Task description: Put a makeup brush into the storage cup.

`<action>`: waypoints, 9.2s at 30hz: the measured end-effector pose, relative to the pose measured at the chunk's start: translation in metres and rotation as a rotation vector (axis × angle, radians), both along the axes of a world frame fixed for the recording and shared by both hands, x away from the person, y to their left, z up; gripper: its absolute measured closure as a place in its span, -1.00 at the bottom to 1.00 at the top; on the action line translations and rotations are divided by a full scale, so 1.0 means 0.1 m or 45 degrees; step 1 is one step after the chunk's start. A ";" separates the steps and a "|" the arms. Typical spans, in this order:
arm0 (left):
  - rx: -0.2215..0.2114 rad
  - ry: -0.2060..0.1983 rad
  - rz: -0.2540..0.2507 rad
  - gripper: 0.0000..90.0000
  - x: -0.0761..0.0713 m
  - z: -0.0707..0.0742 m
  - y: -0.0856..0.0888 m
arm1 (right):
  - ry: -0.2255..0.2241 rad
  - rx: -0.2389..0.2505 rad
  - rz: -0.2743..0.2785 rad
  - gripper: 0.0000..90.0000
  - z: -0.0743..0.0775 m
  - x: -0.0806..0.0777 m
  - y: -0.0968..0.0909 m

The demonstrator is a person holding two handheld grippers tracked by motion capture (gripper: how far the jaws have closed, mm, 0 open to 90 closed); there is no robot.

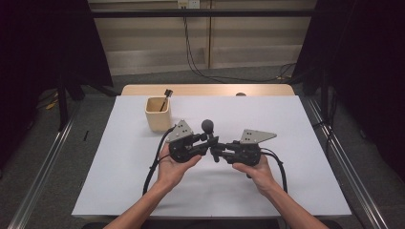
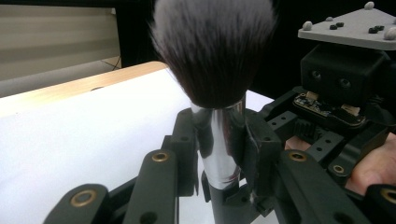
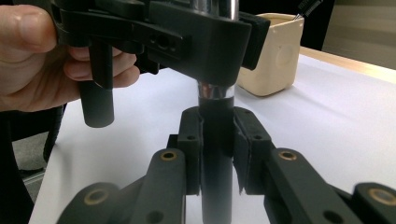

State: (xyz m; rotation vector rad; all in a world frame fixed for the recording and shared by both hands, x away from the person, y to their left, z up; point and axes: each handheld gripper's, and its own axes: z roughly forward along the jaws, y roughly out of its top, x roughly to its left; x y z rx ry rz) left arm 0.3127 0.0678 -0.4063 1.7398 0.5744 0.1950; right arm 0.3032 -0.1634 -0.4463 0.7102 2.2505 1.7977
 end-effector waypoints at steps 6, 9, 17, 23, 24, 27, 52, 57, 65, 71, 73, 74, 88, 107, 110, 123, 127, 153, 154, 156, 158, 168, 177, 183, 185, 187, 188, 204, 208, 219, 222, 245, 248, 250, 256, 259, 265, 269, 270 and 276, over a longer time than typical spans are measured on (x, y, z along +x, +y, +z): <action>0.009 -0.012 -0.007 0.56 0.00 0.00 0.00 | -0.012 -0.001 -0.003 0.65 0.00 0.00 0.00; 0.012 -0.009 -0.013 0.56 -0.01 0.00 -0.01 | -0.012 -0.007 -0.001 0.65 0.00 0.00 0.01; 0.016 -0.007 -0.010 0.56 0.00 0.00 0.00 | -0.014 0.007 -0.002 0.51 0.02 -0.01 0.00; 0.009 -0.007 -0.003 0.56 0.00 0.01 0.01 | -0.014 0.006 -0.007 0.24 0.02 -0.01 0.00; 0.008 -0.006 -0.001 0.56 0.00 0.01 0.01 | -0.016 0.001 -0.010 0.16 0.02 -0.02 0.00; 0.006 -0.008 0.000 0.56 0.01 0.02 0.03 | -0.020 -0.004 -0.022 -0.01 0.02 -0.02 0.01; 0.020 -0.017 0.021 0.56 0.02 0.06 0.12 | 0.001 -0.008 -0.159 -0.96 0.08 -0.05 -0.10; 0.016 -0.023 0.036 0.56 0.02 0.09 0.19 | -0.011 -0.006 -0.175 -0.95 0.08 -0.07 -0.16; 0.027 -0.023 0.061 0.56 0.03 0.11 0.29 | -0.070 -0.002 -0.251 -0.95 0.06 -0.14 -0.21; 0.026 -0.019 0.078 0.56 0.05 0.13 0.38 | -0.087 -0.014 -0.297 -0.95 0.04 -0.19 -0.28; 0.031 -0.023 0.085 0.56 0.05 0.13 0.41 | -0.085 -0.024 -0.311 -0.95 0.03 -0.21 -0.31; 0.030 -0.022 0.089 0.56 0.05 0.14 0.43 | -0.088 -0.024 -0.316 -0.95 0.03 -0.22 -0.33; 0.023 -0.025 0.140 0.56 0.10 0.20 0.65 | -0.096 -0.058 -0.454 -0.98 0.01 -0.36 -0.59; 0.037 -0.013 0.185 0.56 0.16 0.29 0.91 | -0.045 -0.048 -0.605 -1.00 -0.03 -0.59 -0.97; 0.047 -0.012 0.199 0.56 0.18 0.31 0.95 | -0.049 -0.062 -0.626 -1.00 -0.05 -0.62 -1.03; 0.050 -0.030 0.251 0.56 0.28 0.48 1.15 | -0.053 -0.073 -0.721 -0.99 -0.07 -0.77 -1.19; 0.044 -0.038 0.269 0.56 0.31 0.53 1.21 | -0.047 -0.065 -0.734 -0.99 -0.10 -0.79 -1.20; 0.105 -0.054 0.388 0.56 0.74 0.89 1.46 | -0.065 -0.065 -0.747 -1.00 -0.12 -0.84 -1.24; 0.105 -0.056 0.388 0.56 0.76 0.90 1.47 | -0.062 -0.067 -0.745 -1.00 -0.12 -0.84 -1.24; 0.107 -0.055 0.400 0.56 0.79 0.92 1.47 | -0.060 -0.068 -0.743 -1.00 -0.13 -0.83 -1.24; 0.113 -0.062 0.413 0.56 0.84 0.94 1.47 | -0.061 -0.069 -0.741 -1.00 -0.13 -0.83 -1.24; 0.133 -0.094 0.451 0.56 1.00 1.00 1.41 | -0.056 -0.063 -0.741 -1.00 -0.13 -0.84 -1.25; 0.131 -0.098 0.481 0.56 1.12 0.98 1.39 | -0.067 -0.063 -0.726 -1.00 -0.12 -0.84 -1.24; 0.129 -0.110 0.506 0.56 1.18 0.95 1.37 | -0.073 -0.066 -0.727 -1.00 -0.12 -0.84 -1.24; 0.121 -0.106 0.512 0.56 1.20 0.95 1.36 | -0.074 -0.067 -0.724 -1.00 -0.12 -0.84 -1.24; 0.126 -0.102 0.516 0.56 1.22 0.95 1.35 | -0.077 -0.069 -0.720 -1.00 -0.12 -0.84 -1.24; 0.122 -0.101 0.515 0.56 1.23 0.95 1.34 | -0.080 -0.070 -0.719 -1.00 -0.12 -0.84 -1.24; 0.171 -0.105 0.536 0.56 1.38 0.85 1.30 | -0.078 -0.056 -0.709 -1.00 -0.12 -0.85 -1.23; 0.180 -0.096 0.540 0.56 1.41 0.83 1.31 | -0.078 -0.054 -0.708 -1.00 -0.12 -0.85 -1.23; 0.196 -0.081 0.553 0.56 1.47 0.74 1.33 | -0.075 -0.053 -0.704 -1.00 -0.12 -0.85 -1.23; 0.200 -0.072 0.561 0.56 1.48 0.71 1.33 | -0.076 -0.054 -0.702 -1.00 -0.12 -0.85 -1.23; 0.238 -0.019 0.558 0.56 1.50 0.47 1.35 | -0.091 -0.081 -0.698 -1.00 -0.13 -0.84 -1.23; 0.245 -0.015 0.555 0.56 1.50 0.42 1.35 | -0.085 -0.070 -0.706 -1.00 -0.12 -0.85 -1.23; 0.253 -0.011 0.555 0.56 1.50 0.41 1.35 | -0.083 -0.069 -0.707 -1.00 -0.13 -0.85 -1.23; 0.251 -0.003 0.551 0.56 1.49 0.36 1.34 | -0.087 -0.072 -0.702 -1.00 -0.13 -0.85 -1.22; 0.252 0.006 0.553 0.56 1.49 0.32 1.35 | -0.086 -0.074 -0.707 -1.00 -0.13 -0.85 -1.22; 0.261 0.020 0.553 0.56 1.49 0.27 1.37 | -0.086 -0.074 -0.705 -1.00 -0.13 -0.85 -1.22; 0.268 0.024 0.549 0.56 1.49 0.23 1.36 | -0.086 -0.078 -0.700 -1.00 -0.13 -0.85 -1.22; 0.264 0.027 0.549 0.56 1.48 0.22 1.36 | -0.087 -0.077 -0.701 -1.00 -0.13 -0.85 -1.22; 0.273 0.042 0.549 0.56 1.48 0.13 1.37 | -0.088 -0.072 -0.704 -1.00 -0.13 -0.85 -1.22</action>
